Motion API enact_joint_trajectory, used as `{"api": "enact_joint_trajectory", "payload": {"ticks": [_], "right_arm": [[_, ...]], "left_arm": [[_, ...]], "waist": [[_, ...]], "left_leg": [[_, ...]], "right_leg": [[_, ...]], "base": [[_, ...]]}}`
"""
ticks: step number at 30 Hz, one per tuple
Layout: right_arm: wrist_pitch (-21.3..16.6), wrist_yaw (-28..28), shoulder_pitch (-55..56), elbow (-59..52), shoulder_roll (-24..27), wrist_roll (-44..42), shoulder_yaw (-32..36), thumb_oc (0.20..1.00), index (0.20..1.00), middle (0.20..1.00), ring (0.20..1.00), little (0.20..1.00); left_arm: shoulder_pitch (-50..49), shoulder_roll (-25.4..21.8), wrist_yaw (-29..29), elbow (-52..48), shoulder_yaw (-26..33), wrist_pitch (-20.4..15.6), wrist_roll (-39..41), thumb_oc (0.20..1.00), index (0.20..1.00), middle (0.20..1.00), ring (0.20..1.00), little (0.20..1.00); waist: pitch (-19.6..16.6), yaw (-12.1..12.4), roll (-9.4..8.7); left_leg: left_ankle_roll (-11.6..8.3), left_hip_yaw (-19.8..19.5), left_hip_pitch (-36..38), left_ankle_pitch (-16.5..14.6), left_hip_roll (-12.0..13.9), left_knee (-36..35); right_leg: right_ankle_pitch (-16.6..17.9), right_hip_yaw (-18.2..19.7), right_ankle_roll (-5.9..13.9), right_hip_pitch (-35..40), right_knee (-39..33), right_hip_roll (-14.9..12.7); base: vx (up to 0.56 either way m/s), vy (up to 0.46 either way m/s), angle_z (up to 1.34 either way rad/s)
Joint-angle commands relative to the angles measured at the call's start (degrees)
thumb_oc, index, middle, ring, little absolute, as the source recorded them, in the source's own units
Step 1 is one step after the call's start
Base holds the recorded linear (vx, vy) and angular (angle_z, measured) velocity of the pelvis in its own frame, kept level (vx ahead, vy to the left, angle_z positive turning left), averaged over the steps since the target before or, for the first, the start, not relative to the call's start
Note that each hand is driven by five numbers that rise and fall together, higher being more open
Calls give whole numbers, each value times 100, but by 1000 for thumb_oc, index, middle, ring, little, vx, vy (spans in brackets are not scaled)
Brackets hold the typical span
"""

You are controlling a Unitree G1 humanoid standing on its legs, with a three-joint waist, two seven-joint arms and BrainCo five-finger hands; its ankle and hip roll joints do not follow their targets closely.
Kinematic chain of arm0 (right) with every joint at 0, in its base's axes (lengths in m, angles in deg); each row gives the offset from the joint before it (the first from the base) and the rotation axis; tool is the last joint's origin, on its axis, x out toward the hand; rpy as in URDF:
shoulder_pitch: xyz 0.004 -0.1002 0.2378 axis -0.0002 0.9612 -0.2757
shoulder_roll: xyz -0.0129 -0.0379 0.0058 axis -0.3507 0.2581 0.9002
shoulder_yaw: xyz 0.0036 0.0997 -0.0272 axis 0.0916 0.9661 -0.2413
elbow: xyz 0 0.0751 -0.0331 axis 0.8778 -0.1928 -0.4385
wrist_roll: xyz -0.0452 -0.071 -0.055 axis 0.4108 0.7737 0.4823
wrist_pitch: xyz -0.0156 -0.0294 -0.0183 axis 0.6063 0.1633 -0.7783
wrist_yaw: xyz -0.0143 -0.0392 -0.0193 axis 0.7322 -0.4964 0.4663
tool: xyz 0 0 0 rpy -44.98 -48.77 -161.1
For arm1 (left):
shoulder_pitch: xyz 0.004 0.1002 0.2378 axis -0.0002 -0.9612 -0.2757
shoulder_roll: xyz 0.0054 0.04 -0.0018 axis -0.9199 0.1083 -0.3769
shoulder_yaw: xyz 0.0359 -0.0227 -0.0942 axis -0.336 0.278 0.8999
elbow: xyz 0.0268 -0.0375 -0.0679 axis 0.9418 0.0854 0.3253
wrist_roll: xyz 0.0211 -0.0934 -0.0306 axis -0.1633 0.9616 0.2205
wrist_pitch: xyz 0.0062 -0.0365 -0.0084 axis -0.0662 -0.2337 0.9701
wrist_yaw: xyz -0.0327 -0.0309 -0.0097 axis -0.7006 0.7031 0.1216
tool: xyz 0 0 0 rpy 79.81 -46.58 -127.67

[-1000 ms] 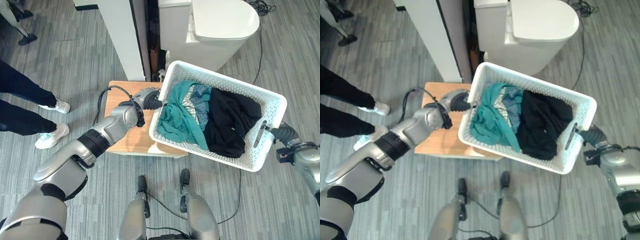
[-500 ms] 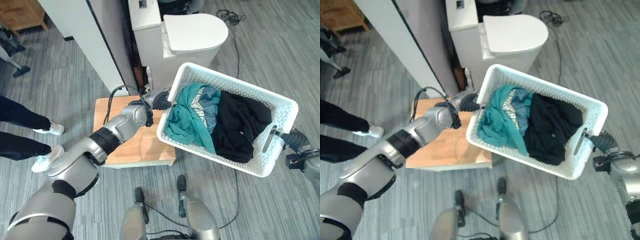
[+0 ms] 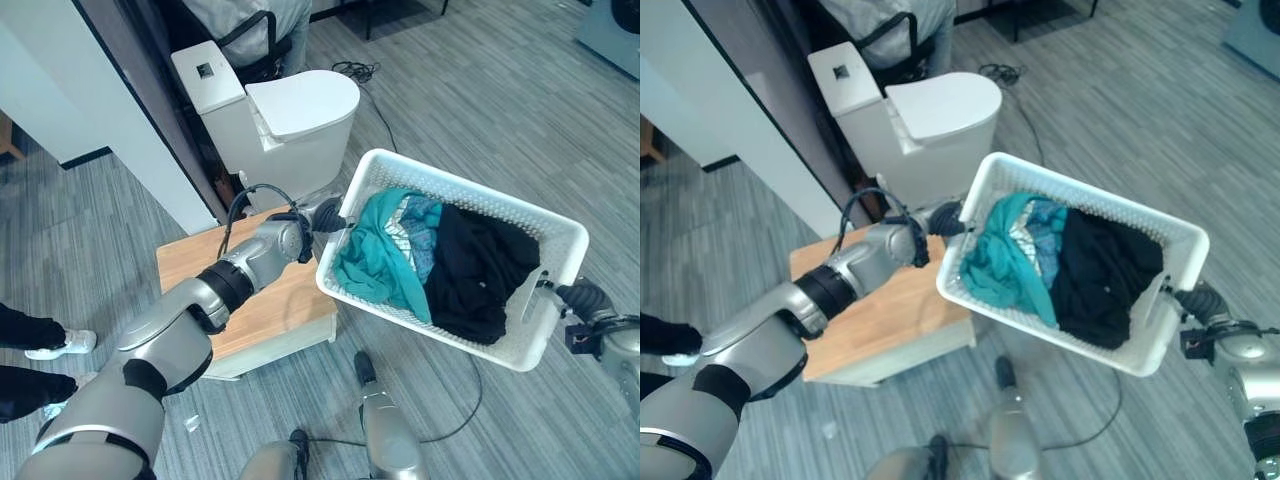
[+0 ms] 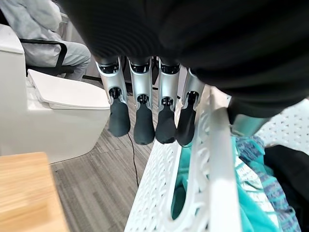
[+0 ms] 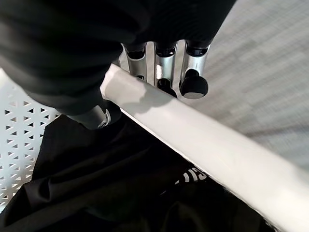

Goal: Grab the laundry basket,head to the washer,open it,put in the laundry and shut it.

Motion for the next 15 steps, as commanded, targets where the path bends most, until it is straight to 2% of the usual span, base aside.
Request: {"api": "enact_joint_trajectory", "payload": {"ticks": [1, 3, 5, 6, 8, 10, 13, 14, 15], "right_arm": [[-404, -6, -496, -513, 19, 67, 178, 200, 200, 200, 200, 200], [-370, 28, -478, -526, -53, 111, 180, 200, 200, 200, 200, 200], [-369, 49, -430, -507, -139, 169, 139, 200, 200, 200, 200, 200], [-368, 50, -428, -510, -144, 169, 143, 200, 200, 200, 200, 200], [-377, 88, -344, -574, -159, 180, 172, 200, 200, 200, 200, 200], [-380, 81, -293, -623, -152, 179, 212, 200, 200, 200, 200, 200], [-395, 46, -376, -618, -163, 153, 179, 200, 200, 200, 200, 200], [-395, 46, -381, -615, -165, 153, 173, 200, 200, 200, 200, 200], [-395, 41, -497, -598, -203, 173, 80, 200, 200, 200, 200, 200]], "left_arm": [[265, 280, 171, -231, 440, -358, -238, 200, 200, 200, 200, 200], [245, 227, 149, -269, 443, -350, -248, 200, 200, 200, 200, 200], [135, 136, 112, -330, 451, -304, -225, 200, 200, 200, 200, 200], [138, 133, 111, -331, 448, -303, -225, 200, 200, 200, 200, 200], [92, 159, 86, -322, 449, -272, -224, 200, 200, 200, 200, 200], [60, 193, 84, -281, 439, -260, -221, 200, 200, 200, 200, 200], [35, 117, 91, -266, 462, -227, -168, 200, 200, 200, 200, 200], [33, 113, 91, -267, 461, -226, -166, 200, 200, 200, 200, 200], [-9, 22, 95, -270, 471, -214, -150, 200, 200, 200, 200, 200]], "waist": [[-165, 294, 141], [-126, 316, 139], [-23, 407, 208], [-33, 405, 179], [-70, 426, 223], [-125, 487, 257], [-224, 678, 266], [-227, 681, 261], [-273, 820, 264]], "left_leg": [[-112, 14, 665, -58, 197, -886], [-70, 67, 679, -5, 189, -941], [11, 241, 629, 159, 262, -1026], [12, 244, 613, 195, 233, -1042], [58, 325, 559, 398, 275, -1223], [75, 408, 527, 453, 337, -1266], [95, 653, 355, 608, 481, -1295], [94, 659, 357, 603, 480, -1295], [114, 866, 290, 631, 601, -1280]], "right_leg": [[226, -510, 283, -39, -336, 156], [175, -559, 287, -71, -292, 126], [-192, -884, 187, 12, 206, 103], [-178, -870, 188, -15, 211, 75], [-295, -862, 116, 105, 727, 146], [-515, -901, 63, 243, 1085, 194], [-806, -1329, -52, 499, 1542, 55], [-818, -1322, -52, 494, 1554, 54], [-941, -1637, -82, 684, 1880, -96]], "base": [[-171, 139, -31], [-147, 89, -38], [-181, 83, -61], [-159, 71, -65], [-166, 67, -48], [-98, 27, -23], [-115, 8, -59], [-106, -5, -118], [-131, -32, -101]]}}
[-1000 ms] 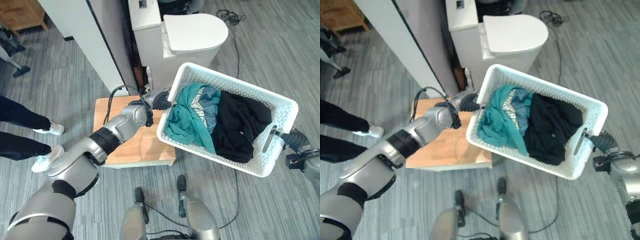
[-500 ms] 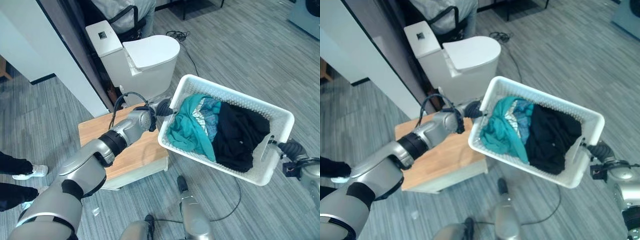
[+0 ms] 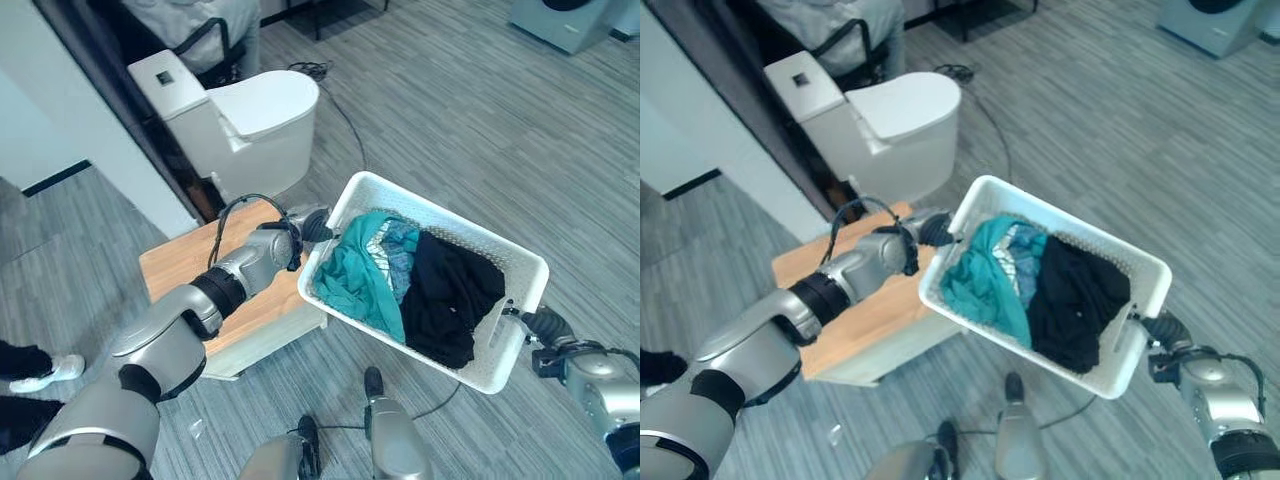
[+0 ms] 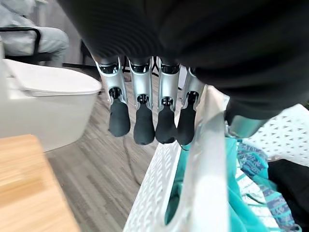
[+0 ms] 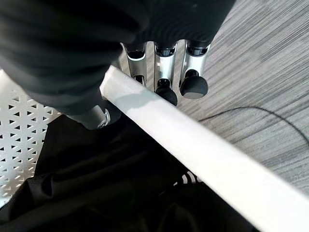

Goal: Grab the laundry basket,head to the washer,open it,put in the laundry and shut it.

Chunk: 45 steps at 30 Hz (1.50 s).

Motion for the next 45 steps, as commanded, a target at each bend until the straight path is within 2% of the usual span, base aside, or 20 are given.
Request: {"api": "enact_joint_trajectory", "payload": {"ticks": [1, 3, 4, 6, 9, 14, 18, 21, 23, 25, 27, 30, 32, 35, 37, 38, 39, 42, 44, 45], "right_arm": [[-429, 19, -525, -471, 290, 51, 171, 200, 200, 200, 200, 200], [-431, 17, -539, -462, 285, 51, 158, 200, 200, 200, 200, 200], [-395, -12, -797, -353, 96, 126, -71, 200, 200, 200, 200, 200], [-390, -12, -851, -326, 57, 143, -126, 200, 200, 200, 200, 200], [-384, -56, -969, -224, -95, 220, -318, 200, 200, 200, 200, 200], [-454, -84, -948, -321, -108, 126, -371, 200, 200, 200, 200, 200], [-573, -123, -721, -411, -45, -74, -291, 200, 200, 200, 200, 200], [-595, -164, -566, -464, 100, -214, -223, 200, 200, 200, 200, 200], [-650, -177, -510, -595, 229, -374, -219, 200, 200, 200, 200, 200], [-667, -196, -538, -612, 260, -425, -232, 200, 200, 200, 200, 200], [-654, -190, -565, -638, 285, -429, -276, 200, 200, 200, 200, 200], [-700, -184, -732, -552, 139, -464, -506, 200, 200, 200, 200, 200], [-744, -210, -837, -467, 45, -462, -616, 200, 200, 200, 200, 200], [-639, -176, -1047, -428, -193, -414, -823, 200, 200, 200, 200, 200], [-674, -120, -1187, -469, -371, -460, -950, 200, 200, 200, 200, 200], [-669, -94, -1216, -455, -474, -460, -987, 200, 200, 200, 200, 200], [-670, -94, -1220, -453, -476, -460, -989, 200, 200, 200, 200, 200], [-588, -43, -1328, -414, -698, -334, -1042, 200, 200, 200, 200, 200], [-545, -46, -1409, -331, -796, -203, -1006, 200, 200, 200, 200, 200], [-537, -50, -1389, -308, -782, -174, -963, 200, 200, 200, 200, 200]], "left_arm": [[213, 273, 171, -241, 354, -224, -7, 200, 200, 200, 200, 200], [211, 266, 172, -239, 353, -225, -6, 200, 200, 200, 200, 200], [190, 115, 158, -224, 400, -202, 5, 200, 200, 200, 200, 200], [182, 52, 155, -235, 421, -206, 8, 200, 200, 200, 200, 200], [172, -88, 162, -300, 565, -270, 82, 200, 200, 200, 200, 200], [203, -96, 252, -192, 647, -300, 89, 200, 200, 200, 200, 200], [187, -3, 315, -177, 731, -331, 156, 200, 200, 200, 200, 200], [258, 78, 324, -131, 700, -358, 160, 200, 200, 200, 200, 200], [261, 158, 349, -96, 746, -350, 195, 200, 200, 200, 200, 200], [253, 197, 370, -58, 750, -347, 222, 200, 200, 200, 200, 200], [228, 166, 378, -96, 749, -363, 219, 200, 200, 200, 200, 200], [169, 65, 336, -132, 719, -344, 196, 200, 200, 200, 200, 200], [151, 67, 349, -98, 712, -341, 186, 200, 200, 200, 200, 200], [141, -114, 324, -47, 694, -264, 92, 200, 200, 200, 200, 200], [69, -300, 306, -76, 665, -243, 57, 200, 200, 200, 200, 200], [59, -353, 305, -92, 673, -240, 55, 200, 200, 200, 200, 200], [60, -357, 305, -95, 674, -239, 55, 200, 200, 200, 200, 200], [-90, -406, 334, -111, 729, -204, 33, 200, 200, 200, 200, 200], [-99, -456, 368, -127, 767, -179, 135, 200, 200, 200, 200, 200], [-64, -432, 380, -117, 780, -176, 159, 200, 200, 200, 200, 200]], "waist": [[-488, 426, 66], [-482, 430, 63], [-616, 670, -31], [-653, 722, -54], [-773, 861, -120], [-722, 780, -122], [-568, 752, -195], [-426, 711, -285], [-267, 763, -310], [-207, 810, -303], [-148, 926, -303], [-181, 1234, -221], [-197, 1293, -245], [-448, 1391, -280], [-576, 1477, -469], [-615, 1498, -533], [-624, 1504, -524], [-547, 1343, -541], [-490, 1195, -318], [-468, 1125, -242]], "left_leg": [[-171, 230, 160, 93, 216, -406], [-171, 240, 165, 82, 220, -396], [-188, 705, 119, -3, 305, -290], [-204, 819, 123, -14, 328, -301], [-376, 1197, 14, 115, 509, -344], [-526, 1236, -22, 342, 618, -444], [-793, 1083, -156, 602, 929, -320], [-898, 925, -302, 644, 1265, 108], [-907, 645, -633, 769, 1400, 931], [-900, 504, -818, 817, 1260, 1030], [-884, 254, -1258, 786, 839, 876], [-1000, 18, -1658, 1323, 483, -423], [-989, 26, -1750, 1384, 408, -620], [-788, 90, -1583, 1624, 344, -725], [-622, -54, -1454, 1433, 138, -519], [-524, 13, -1356, 1313, 92, -460], [-522, 17, -1368, 1329, 106, -468], [-260, 244, -979, 960, 60, -324], [-236, 315, -565, 781, 251, -353], [-274, 262, -380, 734, 300, -410]], "right_leg": [[-1937, -1217, -269, 635, 1946, -768], [-1933, -1210, -267, 647, 1932, -762], [-1945, -1778, -221, 1050, 1601, -938], [-1949, -1888, -212, 1149, 1425, -922], [-2024, -1978, -204, 1291, 695, -622], [-2091, -1694, -280, 1374, 227, -317], [-2178, -1685, -467, 1454, 103, -45], [-2294, -1648, -645, 1568, 15, 183], [-2374, -1629, -838, 1793, -63, 362], [-2403, -1650, -859, 1845, -107, 391], [-2443, -1589, -857, 1885, -105, 427], [-2611, -1471, -795, 2067, -144, 667], [-2701, -1430, -797, 2151, -137, 687], [-2989, -1171, -828, 2416, 31, 802], [-3139, -1047, -750, 2492, 503, 673], [-3001, -1060, -601, 2434, 898, 586], [-2988, -1052, -602, 2413, 901, 595], [-1904, -1003, -56, 1841, 2494, 225], [-1610, -1348, 61, 1323, 3295, -93], [-1745, -1445, -37, 1090, 3298, -161]], "base": [[-132, -30, -109], [-53, -42, -100], [-65, -85, -87], [-57, -89, -126], [-87, -195, -115], [-70, -184, -30], [-30, -258, -5], [16, -206, 25], [96, -284, 28], [69, -111, 2], [111, -37, -4], [312, -42, 4], [325, -25, -47], [466, 9, -59], [636, 44, -49], [288, 50, -49], [280, 85, -47], [332, 105, -24], [429, 97, 9], [341, 47, 25]]}}
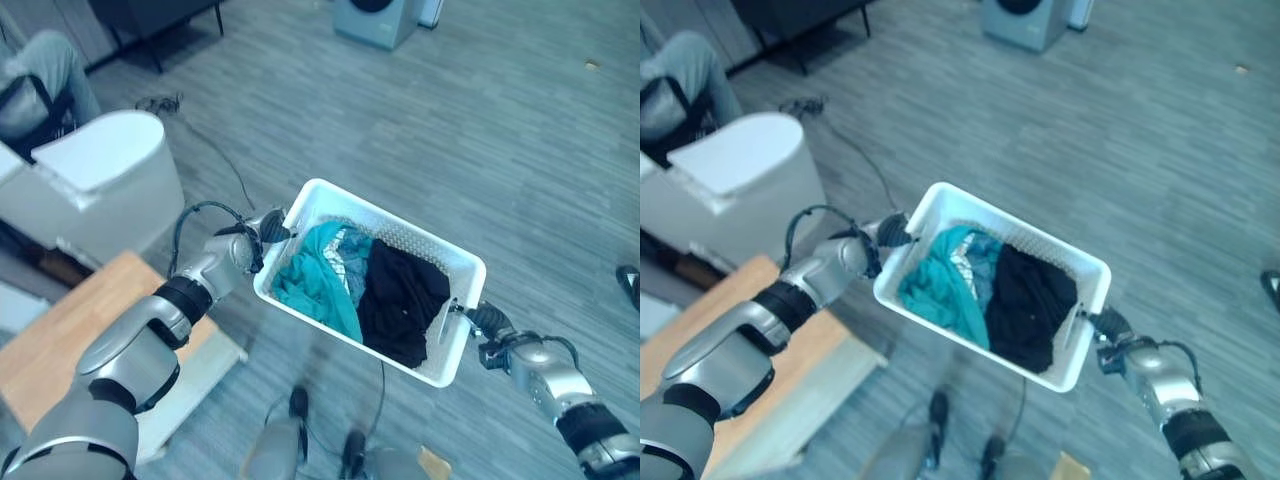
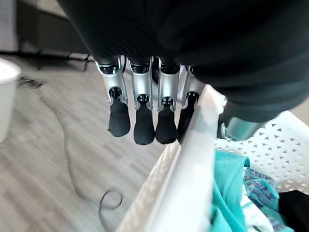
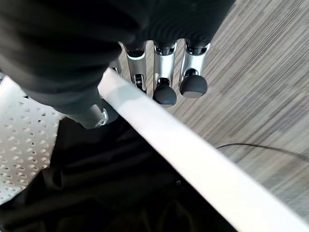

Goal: Grab the laundry basket,head to the washer,open it,put in the laundry and shut it.

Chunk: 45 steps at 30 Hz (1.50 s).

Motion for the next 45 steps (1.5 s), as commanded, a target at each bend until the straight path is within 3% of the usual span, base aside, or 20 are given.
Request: {"api": "enact_joint_trajectory", "payload": {"ticks": [1, 2, 5, 6, 9, 15, 19, 20, 22, 25, 26, 27, 28, 31, 32, 34, 37, 41, 44, 45], "right_arm": [[-495, 288, -950, -452, -23, 55, 316, 200, 200, 200, 200, 200], [-488, 324, -831, -524, 39, 17, 462, 200, 200, 200, 200, 200], [-501, 322, -797, -534, 52, -29, 474, 200, 200, 200, 200, 200], [-507, 325, -683, -552, 141, -98, 554, 200, 200, 200, 200, 200], [-506, 332, -511, -690, 217, -151, 724, 200, 200, 200, 200, 200], [-512, 383, -401, -716, 357, -97, 842, 200, 200, 200, 200, 200], [-433, 440, -245, -868, 546, -123, 888, 200, 200, 200, 200, 200], [-445, 404, -157, -864, 709, -242, 1000, 200, 200, 200, 200, 200], [-486, 310, -232, -780, 783, -341, 982, 200, 200, 200, 200, 200], [-521, 217, -127, -877, 898, -412, 1063, 200, 200, 200, 200, 200], [-539, 165, -112, -896, 952, -454, 1076, 200, 200, 200, 200, 200], [-541, 162, -101, -902, 957, -461, 1105, 200, 200, 200, 200, 200], [-534, 159, 30, -985, 957, -436, 1178, 200, 200, 200, 200, 200], [-556, 176, 125, -1089, 934, -397, 1222, 200, 200, 200, 200, 200], [-629, 175, 138, -1115, 869, -368, 1191, 200, 200, 200, 200, 200], [-687, 172, 96, -1069, 768, -387, 1137, 200, 200, 200, 200, 200], [-722, 172, -225, -809, 492, -346, 821, 200, 200, 200, 200, 200], [-658, 229, -385, -777, 185, -307, 632, 200, 200, 200, 200, 200], [-666, 257, -445, -726, -82, -289, 566, 200, 200, 200, 200, 200], [-667, 257, -446, -726, -82, -289, 565, 200, 200, 200, 200, 200]], "left_arm": [[552, 248, 259, -208, 298, -191, 148, 200, 200, 200, 200, 200], [551, 254, 251, -227, 362, -188, 214, 200, 200, 200, 200, 200], [523, 294, 253, -167, 377, -185, 248, 200, 200, 200, 200, 200], [517, 303, 263, -87, 403, -178, 236, 200, 200, 200, 200, 200], [547, 389, 321, 53, 480, -192, 147, 200, 200, 200, 200, 200], [501, 395, 352, 223, 466, -237, -11, 200, 200, 200, 200, 200], [234, 265, 319, 175, 621, -249, -13, 200, 200, 200, 200, 200], [167, 242, 287, 153, 604, -227, 65, 200, 200, 200, 200, 200], [224, 97, 286, 52, 594, -229, 182, 200, 200, 200, 200, 200], [295, 154, 284, -20, 611, -238, 273, 200, 200, 200, 200, 200], [394, 253, 292, -10, 556, -217, 313, 200, 200, 200, 200, 200], [423, 273, 298, 6, 540, -218, 317, 200, 200, 200, 200, 200], [456, 366, 291, -42, 529, -229, 323, 200, 200, 200, 200, 200], [497, 427, 271, -81, 500, -256, 291, 200, 200, 200, 200, 200], [503, 454, 288, -62, 468, -286, 257, 200, 200, 200, 200, 200], [500, 466, 286, -59, 416, -299, 244, 200, 200, 200, 200, 200], [521, 442, 268, -69, 359, -321, 256, 200, 200, 200, 200, 200], [468, 282, 257, -102, 376, -342, 278, 200, 200, 200, 200, 200], [354, 188, 255, -143, 373, -367, 331, 200, 200, 200, 200, 200], [354, 188, 255, -143, 374, -367, 331, 200, 200, 200, 200, 200]], "waist": [[-68, 87, 182], [-22, -155, 313], [-1, -261, 342], [-10, -393, 304], [49, -624, 327], [-77, -798, 330], [-394, -951, 447], [-364, -944, 381], [-335, -874, 251], [-188, -743, 186], [-114, -671, 113], [-102, -683, 71], [-50, -564, 46], [-42, -410, 16], [-60, -231, 126], [-105, -69, 183], [-124, 110, 151], [-425, 214, 151], [-530, 220, -53], [-536, 222, -49]], "left_leg": [[-196, 209, -194, -268, 393, 218], [-272, 34, 144, -368, 410, 98], [-342, -60, 333, -461, 433, 28], [-451, -145, 595, -663, 383, -37], [-556, -334, 1016, -1002, 412, -22], [-657, -486, 1727, -1552, 544, 116], [-853, -425, 1846, -867, 977, 1090], [-890, -295, 1287, 191, 1414, 2689], [-804, -213, 777, 643, 1748, 3800], [-801, -142, 217, 663, 2143, 4509], [-760, -123, -261, 379, 1995, 4505], [-657, -69, -357, 444, 1981, 4538], [-741, -16, -797, 331, 1668, 3881], [-826, 151, -1005, 468, 1442, 2493], [-872, 81, -1021, 615, 1219, 790], [-911, -72, -1147, 730, 1005, -244], [-951, -150, -1328, 829, 829, -755], [-783, -75, -1094, 1016, 837, -408], [-506, 95, -936, 710, 623, 14], [-507, 97, -942, 711, 629, 14]], "right_leg": [[1131, -527, -133, 1124, -1336, 362], [741, -547, -349, 679, -1919, 376], [565, -547, -435, 574, -2448, 407], [763, -308, -402, 389, -3537, 400], [1447, 5, -133, -208, -4689, 179], [1775, -221, -5, -245, -5110, 135], [1850, -122, -327, 70, -4591, 539], [1627, -101, -657, 445, -4442, 763], [1358, -8, -1020, 790, -4510, 1057], [934, 153, -1251, 1295, -4546, 1343], [849, 164, -1254, 1473, -4584, 1329], [919, 92, -1285, 1410, -4579, 1272], [796, 143, -1222, 1671, -4604, 1258], [681, 185, -1152, 1845, -4601, 1244], [488, 176, -1056, 2121, -4614, 1327], [302, 187, -1006, 2318, -4581, 1380], [-87, 380, -995, 2724, -4459, 1391], [-322, 643, -913, 2959, -4008, 1314], [796, 652, -418, 2590, -2662, 941], [799, 656, -419, 2582, -2662, 945]], "base": [[474, -59, 33], [352, -71, 44], [296, -102, 53], [543, -245, 41], [417, -179, 45], [477, -181, 43], [492, -262, -17], [377, -426, -33], [427, -489, 0], [413, -316, -51], [178, -165, -17], [286, -64, 3], [306, 1, -2], [413, 37, 0], [342, 49, -42], [482, 54, -43], [563, 58, -49], [576, 145, -58], [558, 222, 22], [418, 213, -6]]}}
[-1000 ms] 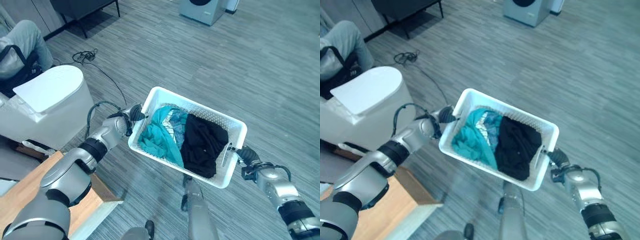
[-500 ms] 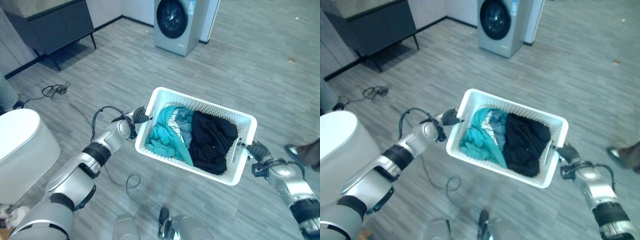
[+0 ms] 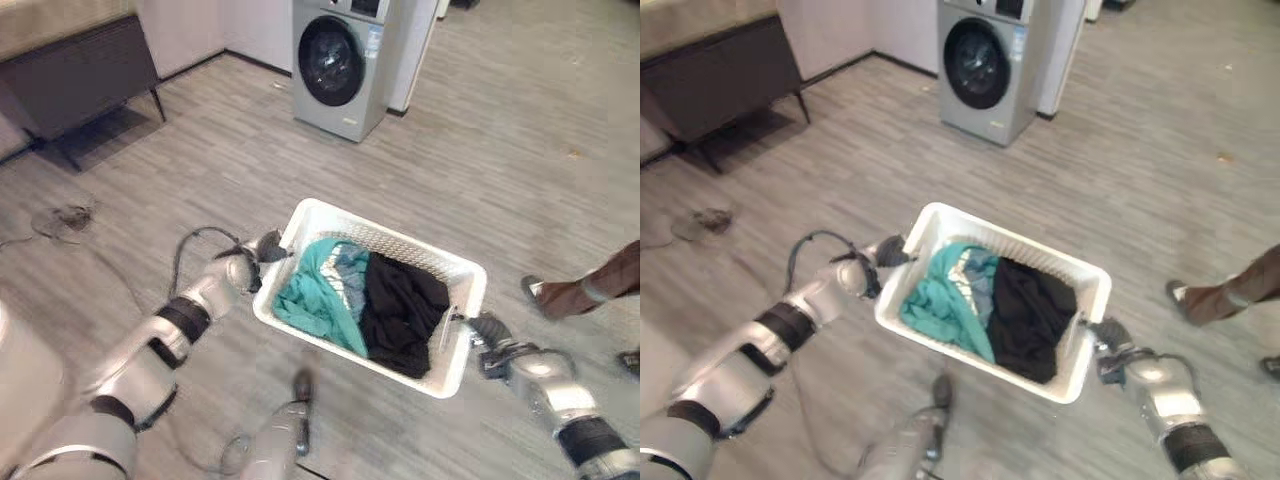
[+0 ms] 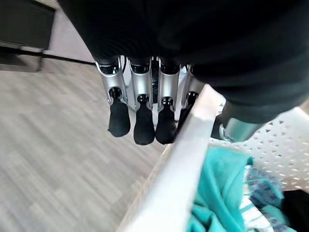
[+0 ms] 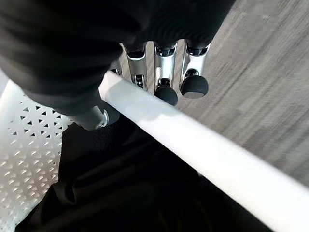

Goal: Grab the laundry basket,head to the washer,open it,put in the laundry and shut it.

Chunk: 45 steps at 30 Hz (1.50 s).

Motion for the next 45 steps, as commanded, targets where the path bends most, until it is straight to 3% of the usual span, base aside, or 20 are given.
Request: {"api": "enact_joint_trajectory", "payload": {"ticks": [1, 2, 5, 9, 11, 13, 16, 21, 23, 25, 26, 28, 29, 31, 33, 35, 38, 39, 41, 45], "right_arm": [[-659, 295, -1154, -348, 22, -138, 240, 200, 200, 200, 200, 200], [-636, 289, -1238, -315, -26, -30, 199, 200, 200, 200, 200, 200], [-614, 282, -1341, -273, -62, 95, 173, 200, 200, 200, 200, 200], [-589, 314, -1359, -285, 78, 149, 296, 200, 200, 200, 200, 200], [-589, 299, -1187, -300, 159, 37, 441, 200, 200, 200, 200, 200], [-599, 313, -962, -406, 216, -32, 606, 200, 200, 200, 200, 200], [-650, 356, -610, -671, 262, -101, 859, 200, 200, 200, 200, 200], [-695, 372, -473, -633, 252, -194, 894, 200, 200, 200, 200, 200], [-686, 375, -472, -617, 276, -193, 877, 200, 200, 200, 200, 200], [-611, 393, -462, -579, 394, -200, 818, 200, 200, 200, 200, 200], [-621, 408, -479, -520, 502, -264, 787, 200, 200, 200, 200, 200], [-677, 331, -605, -451, 569, -363, 755, 200, 200, 200, 200, 200], [-681, 331, -617, -443, 564, -365, 749, 200, 200, 200, 200, 200], [-720, 187, -885, -355, 594, -411, 548, 200, 200, 200, 200, 200], [-714, 157, -930, -353, 612, -408, 503, 200, 200, 200, 200, 200], [-692, 92, -941, -399, 667, -381, 489, 200, 200, 200, 200, 200], [-712, 139, -727, -631, 664, -227, 573, 200, 200, 200, 200, 200], [-712, 140, -718, -635, 667, -226, 582, 200, 200, 200, 200, 200], [-809, 147, -741, -564, 612, -186, 532, 200, 200, 200, 200, 200], [-850, 170, -977, -345, 423, -169, 313, 200, 200, 200, 200, 200]], "left_arm": [[848, 230, 166, -101, 395, -341, 124, 200, 200, 200, 200, 200], [806, 187, 178, -156, 434, -333, 142, 200, 200, 200, 200, 200], [818, 109, 219, -198, 447, -322, 206, 200, 200, 200, 200, 200], [843, 12, 249, -226, 545, -323, 241, 200, 200, 200, 200, 200], [784, -6, 230, -194, 600, -315, 190, 200, 200, 200, 200, 200], [852, 125, 266, -86, 667, -310, 96, 200, 200, 200, 200, 200], [951, 382, 315, 100, 671, -337, -118, 200, 200, 200, 200, 200], [862, 492, 267, 284, 652, -370, -230, 200, 200, 200, 200, 200], [841, 477, 255, 240, 655, -368, -214, 200, 200, 200, 200, 200], [839, 476, 245, 139, 682, -374, -196, 200, 200, 200, 200, 200], [810, 486, 252, 118, 664, -421, -149, 200, 200, 200, 200, 200], [835, 426, 229, 70, 574, -409, -46, 200, 200, 200, 200, 200], [838, 417, 228, 67, 572, -408, -46, 200, 200, 200, 200, 200], [929, 345, 271, -20, 527, -361, 183, 200, 200, 200, 200, 200], [935, 359, 281, -56, 525, -348, 259, 200, 200, 200, 200, 200], [1021, 430, 297, -112, 523, -320, 361, 200, 200, 200, 200, 200], [1086, 703, 281, -133, 530, -338, 296, 200, 200, 200, 200, 200], [1089, 712, 282, -128, 527, -340, 295, 200, 200, 200, 200, 200], [1093, 835, 310, -24, 483, -374, 198, 200, 200, 200, 200, 200], [1052, 728, 280, -70, 442, -412, 250, 200, 200, 200, 200, 200]], "waist": [[-281, 255, 243], [-238, 209, 301], [-193, 159, 427], [-128, -111, 450], [-118, -253, 341], [-103, -418, 271], [-75, -686, 240], [-265, -840, 316], [-311, -858, 320], [-436, -930, 395], [-464, -1021, 541], [-409, -970, 448], [-421, -991, 420], [-198, -722, 286], [-146, -680, 255], [-26, -528, 158], [-14, -303, 153], [-19, -297, 123], [-43, -60, 206], [-77, 222, 233]], "left_leg": [[-646, -196, 260, 205, 611, -179], [-562, -103, 475, 61, 642, -158], [-531, 45, 901, -163, 767, -215], [-653, -11, 1562, -557, 773, -370], [-867, -128, 1934, -907, 768, -358], [-929, -188, 2127, -1116, 735, -272], [-983, -318, 2489, -1409, 700, -18], [-1142, -310, 3198, -1629, 803, 151], [-1158, -339, 3243, -1654, 831, 211], [-1252, -425, 3268, -1457, 979, 630], [-1448, -465, 3112, -375, 1383, 1528], [-1444, -490, 2527, 635, 1798, 2944], [-1441, -511, 2489, 655, 1772, 2951], [-1239, -651, 1673, 716, 1893, 4503], [-1184, -648, 1419, 650, 1960, 4619], [-1102, -541, 720, 235, 1880, 4411], [-1204, -209, 182, 202, 1617, 1857], [-1192, -182, 223, 264, 1577, 1759], [-1221, -247, 156, 427, 1099, -248], [-1310, -855, -14, 603, 813, -969]], "right_leg": [[1744, -65, 930, -909, 216, -1112], [2033, -187, 980, -1136, 713, -1290], [2017, -770, 998, -1484, 1072, -1736], [1118, -1469, 720, -2091, -191, -1997], [1098, -1554, 731, -2245, -1942, -1747], [1403, -1172, 840, -2484, -2676, -1537], [1780, -893, 1028, -2944, -3139, -1495], [2015, -1659, 1059, -3073, -3302, -1496], [2046, -1660, 1034, -2988, -3311, -1460], [2110, -1407, 847, -2776, -3206, -1243], [1909, -1174, 552, -2662, -2860, -922], [1638, -1127, 138, -2382, -2686, -762], [1648, -1137, 132, -2401, -2689, -791], [1281, -908, -228, -1927, -2653, -529], [1214, -870, -254, -1809, -2669, -494], [1064, -725, -201, -1526, -2782, -517], [829, -677, -28, -1130, -2851, -528], [843, -676, -23, -1136, -2856, -566], [596, -647, 86, -699, -2937, -448], [277, -421, 96, -451, -2841, -384]], "base": [[422, 223, -28], [541, 286, -35], [259, 126, -7], [456, 13, 19], [534, -177, 60], [464, -120, 63], [410, -74, 93], [433, -109, 39], [421, -132, -13], [522, -190, -4], [572, -317, -19], [380, -310, 12], [296, -271, 23], [409, -333, -36], [261, -158, -62], [338, -27, -62], [411, 84, -15], [427, 107, -36], [496, 93, -20], [416, 39, -49]]}}
